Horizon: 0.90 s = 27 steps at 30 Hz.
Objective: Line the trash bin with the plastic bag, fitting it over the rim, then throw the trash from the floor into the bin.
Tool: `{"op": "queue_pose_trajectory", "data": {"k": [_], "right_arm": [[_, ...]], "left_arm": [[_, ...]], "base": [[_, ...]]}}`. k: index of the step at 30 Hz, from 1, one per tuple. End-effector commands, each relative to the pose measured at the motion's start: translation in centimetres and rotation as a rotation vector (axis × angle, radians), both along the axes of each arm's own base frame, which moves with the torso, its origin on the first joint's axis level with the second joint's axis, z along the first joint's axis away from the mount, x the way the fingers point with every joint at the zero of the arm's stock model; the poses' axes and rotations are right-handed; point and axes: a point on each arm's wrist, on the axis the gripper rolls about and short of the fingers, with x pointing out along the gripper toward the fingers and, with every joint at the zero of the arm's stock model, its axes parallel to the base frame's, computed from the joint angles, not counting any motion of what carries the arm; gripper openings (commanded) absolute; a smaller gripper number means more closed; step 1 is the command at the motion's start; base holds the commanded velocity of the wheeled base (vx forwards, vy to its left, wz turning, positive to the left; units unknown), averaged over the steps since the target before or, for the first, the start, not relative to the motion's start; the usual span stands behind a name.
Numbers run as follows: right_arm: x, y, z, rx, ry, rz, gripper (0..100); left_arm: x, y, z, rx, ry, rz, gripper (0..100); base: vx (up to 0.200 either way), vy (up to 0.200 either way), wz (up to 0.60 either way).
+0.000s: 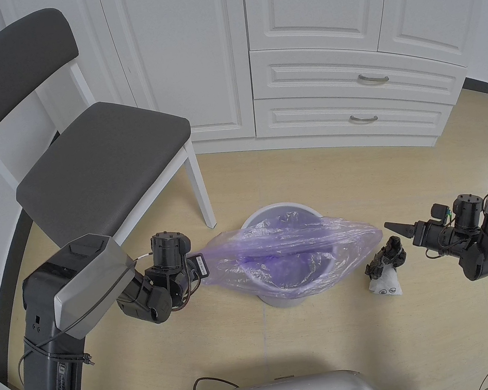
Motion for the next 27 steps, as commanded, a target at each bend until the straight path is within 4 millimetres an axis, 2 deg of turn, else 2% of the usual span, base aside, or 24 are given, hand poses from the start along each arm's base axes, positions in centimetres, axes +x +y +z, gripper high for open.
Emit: {"op": "queue_pose_trajectory", "data": {"k": [1, 4, 6, 7, 8, 9, 10, 12, 13, 15, 16, 17, 18, 21, 23, 24, 27], "right_arm": [[0.0, -0.8, 1.5, -0.001, -0.044, -0.018, 100], [0.1, -0.1, 2.7, 0.002, -0.071, -0.018, 100], [-0.3, 2.1, 4.6, -0.010, -0.112, -0.015, 100], [-0.3, 2.1, 4.6, -0.010, -0.112, -0.015, 100], [-0.6, 4.3, 5.6, -0.032, -0.137, -0.043, 100], [-0.6, 4.5, 5.6, -0.035, -0.140, -0.043, 100], [-1.0, 6.4, 6.3, -0.069, -0.166, -0.051, 100], [-1.1, 6.7, 6.4, -0.077, -0.174, -0.051, 100], [-2.0, 9.9, 6.9, -0.188, -0.231, -0.069, 100], [-2.4, 12.0, 6.9, -0.275, -0.264, -0.117, 100], [-2.5, 12.2, 6.9, -0.282, -0.266, -0.122, 100], [-2.9, 13.9, 6.6, -0.372, -0.287, -0.177, 100], [-3.1, 14.7, 6.4, -0.417, -0.296, -0.193, 100], [-4.3, 17.0, 5.2, -0.524, -0.324, -0.194, 100], [-4.5, 17.4, 5.0, -0.531, -0.337, -0.188, 100], [-5.1, 18.2, 4.1, -0.547, -0.377, -0.165, 100], [-5.4, 18.8, 2.8, -0.594, -0.361, -0.130, 100]], "left_arm": [[-0.2, -0.2, 0.4, -0.002, -0.005, -0.004, 0], [-0.3, -0.3, 0.3, 0.000, -0.002, -0.007, 0], [-0.5, -0.8, 0.3, 0.007, -0.007, -0.003, 0], [-0.5, -0.8, 0.3, 0.007, -0.007, -0.003, 0], [-0.7, -1.3, 0.3, 0.012, -0.009, -0.004, 0], [-0.7, -1.3, 0.3, 0.012, -0.009, -0.003, 0], [-0.8, -1.5, 0.4, 0.014, -0.013, -0.004, 0], [-0.8, -1.6, 0.4, 0.014, -0.014, -0.004, 0], [-1.2, -2.0, 0.7, 0.013, -0.016, -0.013, 0], [-1.6, -2.2, 0.6, 0.017, -0.006, -0.021, 0], [-1.7, -2.3, 0.5, 0.017, -0.005, -0.023, 0], [-2.3, -2.6, 0.1, 0.029, 0.019, -0.035, 0], [-2.5, -2.8, -0.1, 0.033, 0.029, -0.043, 0], [-3.1, -3.4, -0.9, 0.047, 0.052, -0.060, 0], [-3.2, -3.4, -1.0, 0.047, 0.052, -0.062, 0], [-3.1, -3.5, -1.1, 0.049, 0.053, -0.062, 0], [-3.0, -3.4, -1.0, 0.045, 0.048, -0.059, 0]], "base": [[0.000, 0.000, 0.00], [0.000, 0.000, 0.00], [0.000, 0.000, 0.00], [0.000, 0.000, 0.00], [0.000, 0.000, 0.00], [0.000, 0.000, 0.00], [0.000, 0.000, 0.00], [0.000, 0.000, 0.00], [0.000, 0.000, 0.00], [0.000, 0.000, 0.00], [0.000, 0.000, 0.00], [0.000, 0.000, 0.00], [0.000, 0.000, 0.00], [0.000, 0.000, 0.00], [0.000, 0.000, 0.00], [0.000, 0.000, 0.00], [0.000, 0.000, 0.00]]}}
